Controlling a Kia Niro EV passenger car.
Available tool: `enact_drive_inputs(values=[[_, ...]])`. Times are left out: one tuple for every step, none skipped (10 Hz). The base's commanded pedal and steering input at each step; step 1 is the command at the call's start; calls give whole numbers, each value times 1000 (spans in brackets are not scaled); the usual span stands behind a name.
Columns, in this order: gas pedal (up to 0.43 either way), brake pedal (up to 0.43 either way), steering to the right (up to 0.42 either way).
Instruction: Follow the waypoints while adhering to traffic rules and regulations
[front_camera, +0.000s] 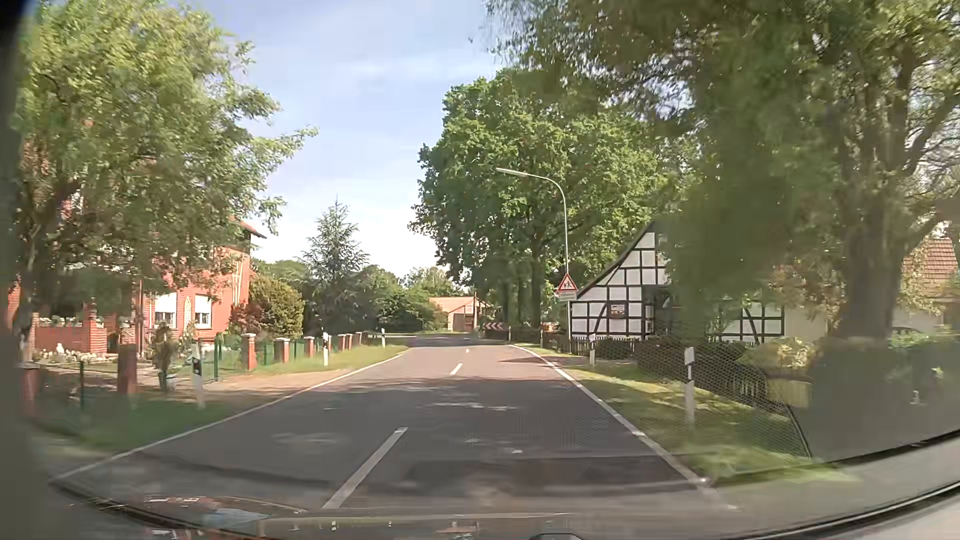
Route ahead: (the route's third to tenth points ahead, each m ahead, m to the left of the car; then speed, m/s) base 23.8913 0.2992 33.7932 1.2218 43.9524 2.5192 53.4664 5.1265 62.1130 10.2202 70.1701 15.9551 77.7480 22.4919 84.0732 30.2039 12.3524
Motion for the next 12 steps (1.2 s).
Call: enact_drive_inputs(values=[[20,0,-2],[0,0,-2],[0,0,-3],[0,0,-5],[0,0,-6],[0,0,-6],[0,0,-7],[0,0,-10],[0,0,-12],[0,0,-13],[0,0,-13],[0,0,-14]])
